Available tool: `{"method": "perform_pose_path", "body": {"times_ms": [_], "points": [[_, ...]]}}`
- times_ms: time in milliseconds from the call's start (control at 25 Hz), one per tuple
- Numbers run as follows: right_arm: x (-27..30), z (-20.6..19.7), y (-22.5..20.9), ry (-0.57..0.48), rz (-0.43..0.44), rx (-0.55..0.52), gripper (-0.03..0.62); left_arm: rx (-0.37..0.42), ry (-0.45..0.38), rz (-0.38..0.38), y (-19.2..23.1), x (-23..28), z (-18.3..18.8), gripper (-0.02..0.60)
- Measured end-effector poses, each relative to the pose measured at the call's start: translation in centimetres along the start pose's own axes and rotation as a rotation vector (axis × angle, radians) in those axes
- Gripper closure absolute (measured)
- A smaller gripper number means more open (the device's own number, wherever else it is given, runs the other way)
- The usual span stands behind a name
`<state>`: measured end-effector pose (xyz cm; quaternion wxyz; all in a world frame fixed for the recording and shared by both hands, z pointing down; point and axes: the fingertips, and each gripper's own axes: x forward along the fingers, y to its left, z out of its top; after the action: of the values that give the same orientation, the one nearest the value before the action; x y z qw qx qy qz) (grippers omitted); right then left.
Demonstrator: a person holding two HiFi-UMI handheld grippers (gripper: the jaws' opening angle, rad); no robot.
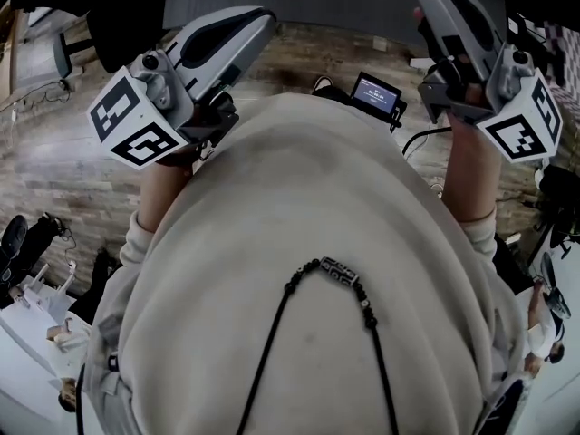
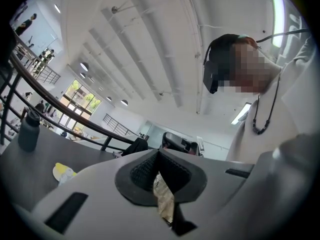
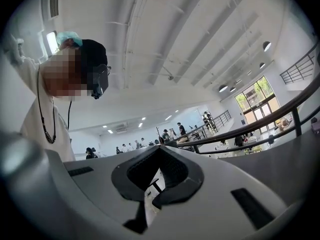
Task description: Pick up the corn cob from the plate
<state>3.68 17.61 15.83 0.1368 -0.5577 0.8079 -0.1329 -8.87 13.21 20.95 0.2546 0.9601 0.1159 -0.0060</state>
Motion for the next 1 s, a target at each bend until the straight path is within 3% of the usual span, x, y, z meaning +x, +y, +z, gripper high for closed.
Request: {"method": "perform_pose_path", "body": {"times_ms": [280, 600, 800, 1000], "points": [[-2.1, 2.3, -0.8, -0.02, 0.015, 0.033, 0.579, 0.013, 0.025, 0.024, -1.9, 2.4, 2.1, 0.58], [-6.4, 3.8, -6.5, -0.072, -0.019, 0.126, 0.579, -0.025, 0.097, 0.057, -1.7, 7.5, 2.4, 0.58], [-9.1, 2.9, -11.0, -0.074, -0.065, 0.15, 0.579, -0.051, 0.14, 0.003, -0.4, 12.8, 0.3, 0.58], [-5.1, 1.6, -11.3, -0.066, -0.149, 0.14, 0.579, -0.089, 0.151, -0.089, 4.5, 11.1, 1.5, 0.58]]}}
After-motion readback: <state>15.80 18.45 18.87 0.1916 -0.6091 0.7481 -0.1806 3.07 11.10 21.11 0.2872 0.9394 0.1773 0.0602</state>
